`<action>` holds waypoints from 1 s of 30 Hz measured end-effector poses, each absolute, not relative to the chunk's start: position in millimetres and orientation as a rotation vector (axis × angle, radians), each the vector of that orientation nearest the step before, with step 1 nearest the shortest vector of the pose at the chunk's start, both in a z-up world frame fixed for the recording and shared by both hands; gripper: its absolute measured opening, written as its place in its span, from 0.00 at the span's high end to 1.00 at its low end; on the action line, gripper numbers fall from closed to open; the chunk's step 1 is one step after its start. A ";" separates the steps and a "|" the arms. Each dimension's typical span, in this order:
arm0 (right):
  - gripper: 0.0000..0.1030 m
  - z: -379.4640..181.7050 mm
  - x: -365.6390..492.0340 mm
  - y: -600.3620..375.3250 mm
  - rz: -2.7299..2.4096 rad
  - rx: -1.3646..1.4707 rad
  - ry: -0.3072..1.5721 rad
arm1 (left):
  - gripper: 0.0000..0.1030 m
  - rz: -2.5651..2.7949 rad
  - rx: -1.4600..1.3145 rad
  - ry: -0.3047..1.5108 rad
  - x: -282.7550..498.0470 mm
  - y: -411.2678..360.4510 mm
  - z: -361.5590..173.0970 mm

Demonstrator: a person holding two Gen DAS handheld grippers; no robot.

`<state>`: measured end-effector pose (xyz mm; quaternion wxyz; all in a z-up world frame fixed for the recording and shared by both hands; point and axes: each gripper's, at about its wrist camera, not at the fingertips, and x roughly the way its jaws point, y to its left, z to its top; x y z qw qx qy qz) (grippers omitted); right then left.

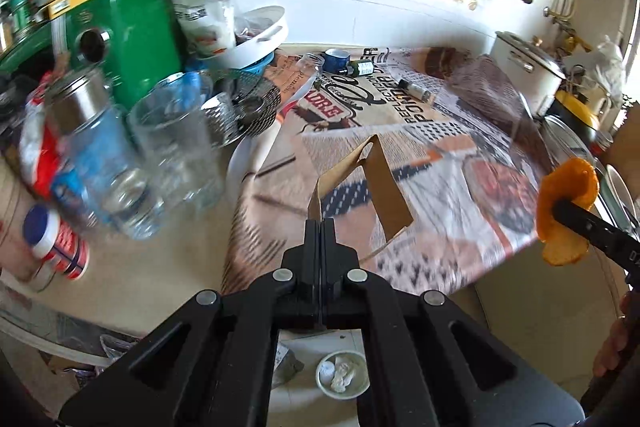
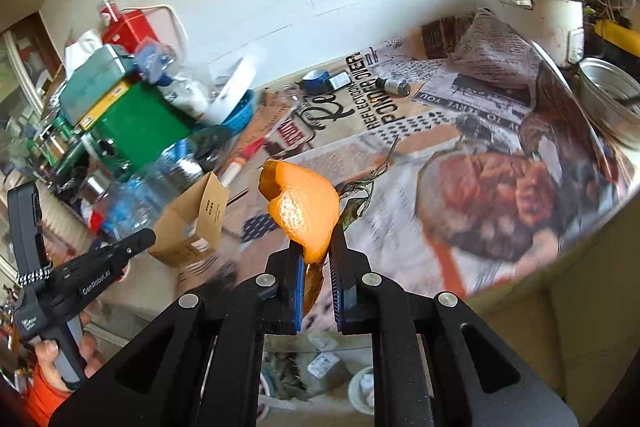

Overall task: Collect trash
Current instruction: 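Carry the cardboard box and orange peel down toward the floor bucket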

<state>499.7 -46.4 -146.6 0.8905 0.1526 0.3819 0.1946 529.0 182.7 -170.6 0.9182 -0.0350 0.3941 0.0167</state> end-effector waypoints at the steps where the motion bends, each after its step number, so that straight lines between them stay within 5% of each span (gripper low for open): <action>1: 0.90 -146.6 489.4 -43.0 0.397 0.320 0.790 | 1.00 0.031 -0.068 0.807 520.8 184.7 -169.8; 14: 0.90 -144.2 402.1 -19.4 0.364 0.286 0.843 | 1.00 -0.047 -0.042 0.897 431.9 182.1 -189.0; 30: 0.90 -249.8 396.9 -40.6 0.452 0.232 1.035 | 1.00 0.024 -0.116 1.125 402.6 122.2 -330.3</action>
